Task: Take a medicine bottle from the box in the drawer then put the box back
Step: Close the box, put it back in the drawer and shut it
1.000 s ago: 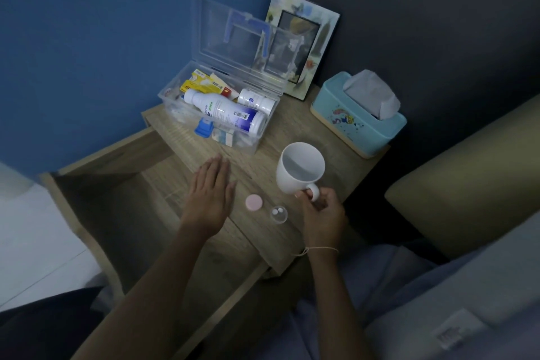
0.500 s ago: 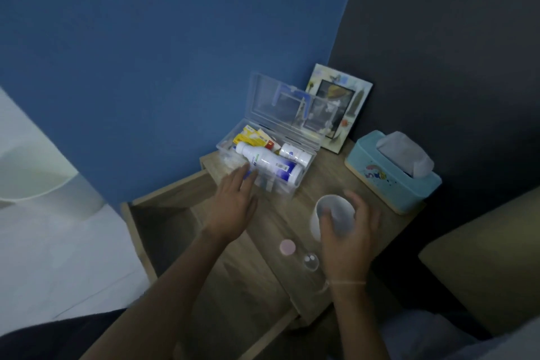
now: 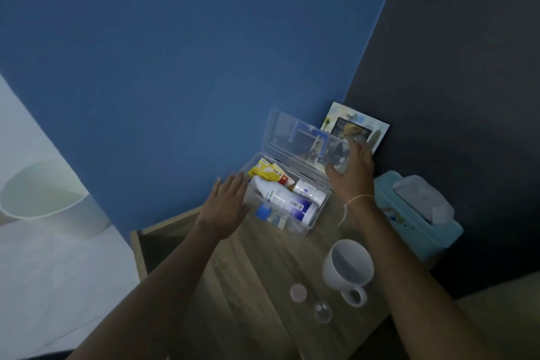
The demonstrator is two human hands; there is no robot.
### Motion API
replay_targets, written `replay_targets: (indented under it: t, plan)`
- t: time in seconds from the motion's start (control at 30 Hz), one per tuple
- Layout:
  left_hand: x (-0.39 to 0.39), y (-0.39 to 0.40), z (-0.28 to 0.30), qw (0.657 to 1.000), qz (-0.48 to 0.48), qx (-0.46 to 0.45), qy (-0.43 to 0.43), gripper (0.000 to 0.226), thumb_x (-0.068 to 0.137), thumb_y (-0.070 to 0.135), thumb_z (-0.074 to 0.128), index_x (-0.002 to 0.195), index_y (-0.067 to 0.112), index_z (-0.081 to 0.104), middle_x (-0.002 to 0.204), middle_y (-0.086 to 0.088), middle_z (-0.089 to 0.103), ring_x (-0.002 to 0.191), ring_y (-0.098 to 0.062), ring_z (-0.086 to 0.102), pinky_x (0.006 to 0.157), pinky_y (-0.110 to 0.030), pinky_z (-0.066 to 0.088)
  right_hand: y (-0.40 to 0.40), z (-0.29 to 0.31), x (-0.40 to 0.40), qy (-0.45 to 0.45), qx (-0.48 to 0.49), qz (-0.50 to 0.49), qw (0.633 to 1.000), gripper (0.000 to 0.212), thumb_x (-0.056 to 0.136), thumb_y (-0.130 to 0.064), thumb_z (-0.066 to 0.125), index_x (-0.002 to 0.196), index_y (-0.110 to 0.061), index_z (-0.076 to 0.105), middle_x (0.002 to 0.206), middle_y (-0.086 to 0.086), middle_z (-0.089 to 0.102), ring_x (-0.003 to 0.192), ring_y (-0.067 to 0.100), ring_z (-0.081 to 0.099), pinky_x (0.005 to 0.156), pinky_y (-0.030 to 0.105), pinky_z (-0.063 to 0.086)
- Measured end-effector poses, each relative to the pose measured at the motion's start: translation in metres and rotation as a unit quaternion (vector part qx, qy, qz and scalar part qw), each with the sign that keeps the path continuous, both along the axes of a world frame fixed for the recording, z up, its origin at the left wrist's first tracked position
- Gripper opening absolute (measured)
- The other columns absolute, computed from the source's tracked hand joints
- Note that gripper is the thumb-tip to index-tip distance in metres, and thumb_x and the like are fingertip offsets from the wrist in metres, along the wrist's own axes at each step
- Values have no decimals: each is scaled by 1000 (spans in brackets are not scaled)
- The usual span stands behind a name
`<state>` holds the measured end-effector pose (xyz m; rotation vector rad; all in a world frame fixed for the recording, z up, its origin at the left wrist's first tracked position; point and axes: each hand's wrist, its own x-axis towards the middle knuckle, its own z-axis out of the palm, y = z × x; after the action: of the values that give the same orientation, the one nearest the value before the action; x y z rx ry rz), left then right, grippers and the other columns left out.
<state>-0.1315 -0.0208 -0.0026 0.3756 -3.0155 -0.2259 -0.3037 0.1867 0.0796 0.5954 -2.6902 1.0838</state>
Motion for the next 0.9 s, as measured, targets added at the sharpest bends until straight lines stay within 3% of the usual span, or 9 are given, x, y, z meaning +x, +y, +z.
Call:
replay_targets:
  t: [0.1, 0.17, 0.23, 0.37, 0.5, 0.57, 0.67, 0.77, 0.9]
  plan:
    - [10, 3, -17, 1000, -12, -25, -13, 65, 98, 38, 30, 149, 6, 5, 160, -12, 6, 147, -31, 12, 118, -46, 14, -3, -12, -20, -52, 47, 19, 997, 81, 82, -23, 70, 149, -18, 24, 160, 13, 14, 146, 35, 20, 113, 53, 33]
    - [11, 2, -22, 999, -10, -30, -15, 66, 98, 37, 28, 150, 7, 0, 161, -12, 1, 148, -30, 7, 119, -43, 14, -2, -16, -26, -43, 29, 30, 998, 77, 83, -22, 69, 148, -16, 27, 158, 14, 19, 143, 35, 27, 110, 53, 38]
    - [9, 0, -23, 1000, -8, -24, -18, 66, 98, 36, 28, 149, 9, -4, 161, -10, -4, 148, -28, 2, 119, -42, 11, 0, -17, -27, -29, 16, 35, 999, 69, 86, -23, 67, 145, -14, 32, 154, 14, 27, 138, 33, 36, 106, 51, 43]
    - [10, 0, -21, 1000, -14, 0, -20, 67, 97, 30, 31, 149, 9, -5, 161, -9, -7, 148, -27, -1, 120, -42, 10, 7, -6, -21, 33, -4, 47, 998, 40, 90, -22, 62, 125, -5, 52, 133, 19, 48, 118, 33, 53, 90, 26, 40]
    - [8, 2, -18, 999, -17, 42, -13, 71, 96, 28, 38, 149, 9, -5, 161, -8, -7, 148, -26, -4, 120, -40, 8, 13, 3, 3, 79, -19, 83, 993, 13, 88, -11, 62, 100, -12, 58, 120, 17, 52, 106, 31, 58, 78, 24, 43]
    - [8, 1, -17, 997, -7, 71, -3, 72, 96, 26, 40, 149, 8, -5, 161, -8, -6, 148, -25, -5, 120, -37, 6, 14, -3, 21, 63, 21, 116, 991, 28, 84, -7, 64, 110, -16, 57, 128, 12, 51, 116, 29, 53, 85, 30, 49]
    - [11, 1, -13, 989, 26, 129, 61, 72, 95, 23, 43, 148, 5, -3, 160, -13, -5, 148, -27, -4, 120, -36, 5, 16, -23, 47, 30, 155, 167, 973, 76, 76, -6, 69, 142, -26, 39, 131, 7, 54, 123, 29, 44, 99, 40, 44]
    - [10, 1, -6, 981, 36, 136, 133, 70, 96, 22, 45, 148, 3, 2, 159, -16, -1, 148, -29, -2, 122, -38, 8, 15, -43, 66, 50, 231, 177, 955, 74, 75, -9, 69, 141, -26, 41, 139, 7, 44, 129, 28, 38, 103, 38, 42]
    - [-1, -2, 7, 989, 6, 94, 118, 69, 96, 31, 45, 150, 14, 5, 161, -10, -1, 148, -31, 1, 120, -41, 13, 14, -52, 69, -20, 174, 190, 966, 71, 76, 3, 61, 141, -21, 42, 157, 14, 25, 146, 33, 18, 115, 47, 32]
